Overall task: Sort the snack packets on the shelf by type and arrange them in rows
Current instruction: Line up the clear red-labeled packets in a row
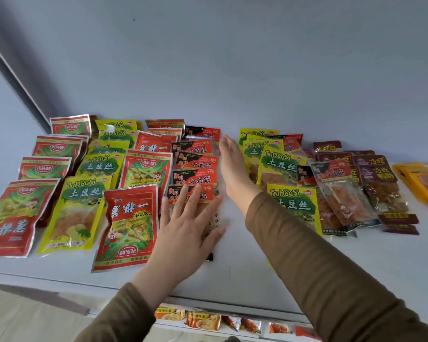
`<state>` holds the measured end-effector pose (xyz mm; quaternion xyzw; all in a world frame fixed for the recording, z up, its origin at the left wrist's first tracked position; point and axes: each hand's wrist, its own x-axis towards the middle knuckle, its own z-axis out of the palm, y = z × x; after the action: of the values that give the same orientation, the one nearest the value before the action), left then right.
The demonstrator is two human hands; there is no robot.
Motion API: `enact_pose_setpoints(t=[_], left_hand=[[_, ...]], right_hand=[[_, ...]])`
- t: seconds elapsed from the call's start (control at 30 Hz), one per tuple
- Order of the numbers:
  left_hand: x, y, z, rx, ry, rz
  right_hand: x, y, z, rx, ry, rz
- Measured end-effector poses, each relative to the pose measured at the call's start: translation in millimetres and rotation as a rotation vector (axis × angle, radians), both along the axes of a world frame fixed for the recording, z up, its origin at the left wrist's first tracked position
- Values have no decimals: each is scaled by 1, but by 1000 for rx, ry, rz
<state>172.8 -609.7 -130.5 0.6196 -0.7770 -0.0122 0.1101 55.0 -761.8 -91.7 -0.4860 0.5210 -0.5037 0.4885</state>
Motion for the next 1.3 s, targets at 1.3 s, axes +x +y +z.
enact_pose_setpoints(t=[1.3], left_hand=[[-125, -38, 1, 30, -52, -179]], right_hand=[[-168, 84, -13, 28, 118, -134]])
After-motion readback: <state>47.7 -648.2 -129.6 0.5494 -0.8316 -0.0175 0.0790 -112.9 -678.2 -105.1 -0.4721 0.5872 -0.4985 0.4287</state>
